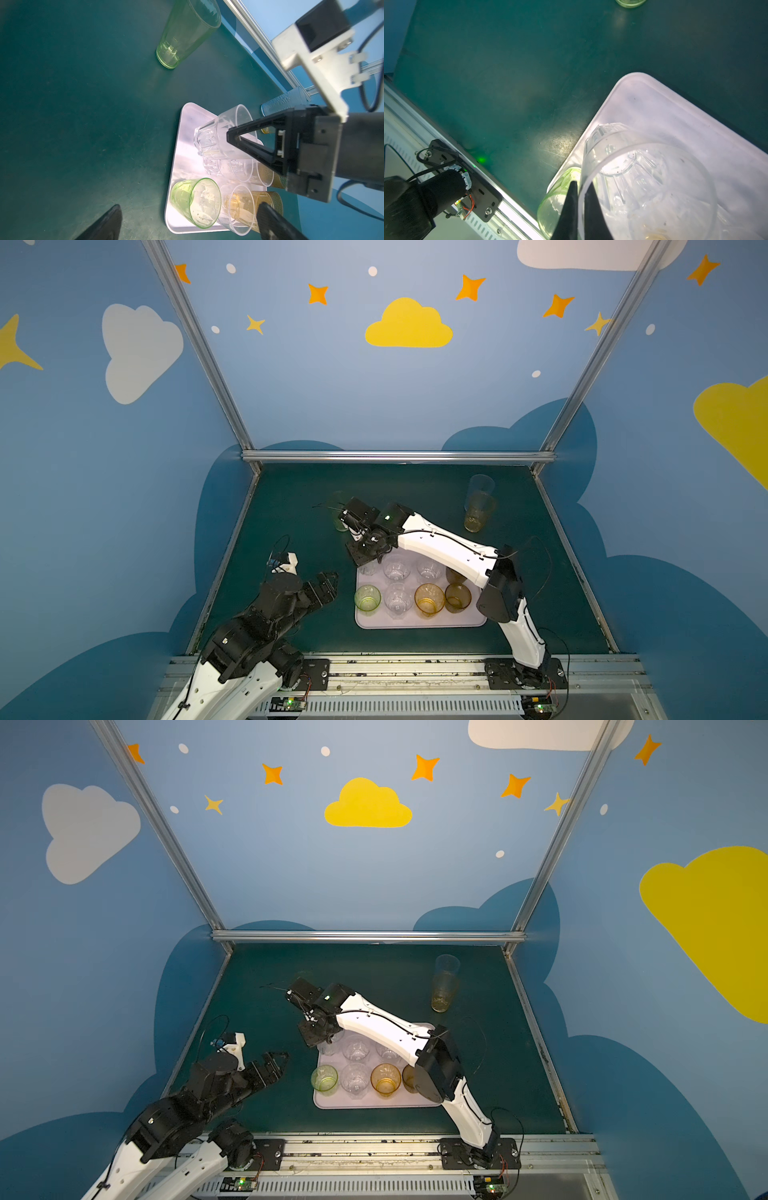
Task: Place the glasses into the tray
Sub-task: Place the glass on the tray.
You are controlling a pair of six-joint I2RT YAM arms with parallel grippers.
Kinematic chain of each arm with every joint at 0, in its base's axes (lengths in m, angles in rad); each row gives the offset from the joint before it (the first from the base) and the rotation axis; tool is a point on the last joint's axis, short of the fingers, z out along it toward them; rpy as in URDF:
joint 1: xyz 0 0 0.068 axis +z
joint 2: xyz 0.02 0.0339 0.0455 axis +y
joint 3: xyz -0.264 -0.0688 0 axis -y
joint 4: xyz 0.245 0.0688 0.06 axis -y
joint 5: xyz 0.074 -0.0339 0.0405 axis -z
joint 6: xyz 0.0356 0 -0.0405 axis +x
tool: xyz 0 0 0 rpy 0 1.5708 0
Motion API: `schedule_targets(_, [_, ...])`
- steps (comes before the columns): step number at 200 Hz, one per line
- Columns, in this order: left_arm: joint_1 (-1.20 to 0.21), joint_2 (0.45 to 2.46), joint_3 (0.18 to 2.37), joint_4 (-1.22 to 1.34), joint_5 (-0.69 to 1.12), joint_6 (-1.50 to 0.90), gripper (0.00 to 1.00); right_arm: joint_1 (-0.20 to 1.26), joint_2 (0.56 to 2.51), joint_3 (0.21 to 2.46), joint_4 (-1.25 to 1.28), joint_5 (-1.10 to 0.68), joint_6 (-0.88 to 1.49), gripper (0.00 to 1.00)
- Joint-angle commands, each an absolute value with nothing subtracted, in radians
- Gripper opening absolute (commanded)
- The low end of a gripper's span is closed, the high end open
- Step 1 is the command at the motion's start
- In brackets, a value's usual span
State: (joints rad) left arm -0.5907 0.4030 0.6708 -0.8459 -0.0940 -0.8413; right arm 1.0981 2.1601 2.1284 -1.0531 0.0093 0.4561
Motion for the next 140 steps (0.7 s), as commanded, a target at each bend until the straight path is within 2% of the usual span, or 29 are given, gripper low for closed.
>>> schedule_targets(1, [-0.587,0.388,0.657,-0.858,-0.120,-0.840,1.00,1.106,2.175,2.170,-1.071,0.011,0.477,0.00])
schedule_targets(140, [-0.588,0.373,0.639,-0.855,-0.141,-0.821,1.00,1.120,2.250,2.190,-1.114,0.016,0.524,0.00])
